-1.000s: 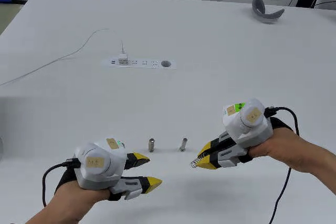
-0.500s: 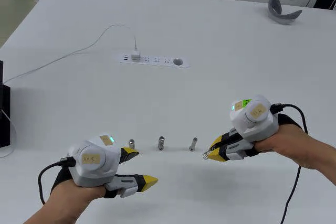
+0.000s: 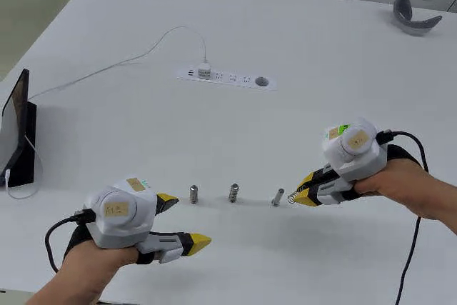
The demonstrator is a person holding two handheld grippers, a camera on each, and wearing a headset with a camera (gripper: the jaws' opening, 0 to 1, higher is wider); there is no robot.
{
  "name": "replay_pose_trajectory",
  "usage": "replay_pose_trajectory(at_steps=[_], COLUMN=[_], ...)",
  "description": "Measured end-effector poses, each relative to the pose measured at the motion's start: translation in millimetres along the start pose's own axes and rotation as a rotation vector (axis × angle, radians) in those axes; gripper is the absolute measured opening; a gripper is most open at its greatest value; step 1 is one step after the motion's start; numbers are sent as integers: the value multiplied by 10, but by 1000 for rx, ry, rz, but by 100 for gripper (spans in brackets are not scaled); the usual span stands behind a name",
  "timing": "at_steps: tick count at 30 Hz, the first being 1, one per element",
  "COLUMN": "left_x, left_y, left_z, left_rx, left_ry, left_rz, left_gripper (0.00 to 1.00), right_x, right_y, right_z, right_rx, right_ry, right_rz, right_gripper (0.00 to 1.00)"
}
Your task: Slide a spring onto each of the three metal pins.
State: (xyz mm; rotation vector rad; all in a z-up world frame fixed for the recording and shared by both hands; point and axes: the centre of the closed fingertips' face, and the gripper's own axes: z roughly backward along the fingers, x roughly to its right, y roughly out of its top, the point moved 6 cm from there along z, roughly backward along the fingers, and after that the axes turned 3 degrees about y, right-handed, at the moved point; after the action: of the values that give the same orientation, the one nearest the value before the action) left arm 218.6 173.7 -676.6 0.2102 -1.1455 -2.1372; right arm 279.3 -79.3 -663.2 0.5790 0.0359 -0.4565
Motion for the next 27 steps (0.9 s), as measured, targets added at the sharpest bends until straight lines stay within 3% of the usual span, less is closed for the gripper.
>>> replay_pose_trajectory(at_steps=[17, 27], left_x=[-84, -137], left_y=[-55, -77], left_z=[94, 150], left_rx=[6, 9], left_ry=[41, 58], left_rz=[36, 54], left_gripper=[65, 66], right_x=[173, 181], right_y=[96, 113], right_z=[-134, -233], right_rx=[-35, -59], right_ry=[2, 13], right_rz=[36, 54], right_gripper=[13, 13])
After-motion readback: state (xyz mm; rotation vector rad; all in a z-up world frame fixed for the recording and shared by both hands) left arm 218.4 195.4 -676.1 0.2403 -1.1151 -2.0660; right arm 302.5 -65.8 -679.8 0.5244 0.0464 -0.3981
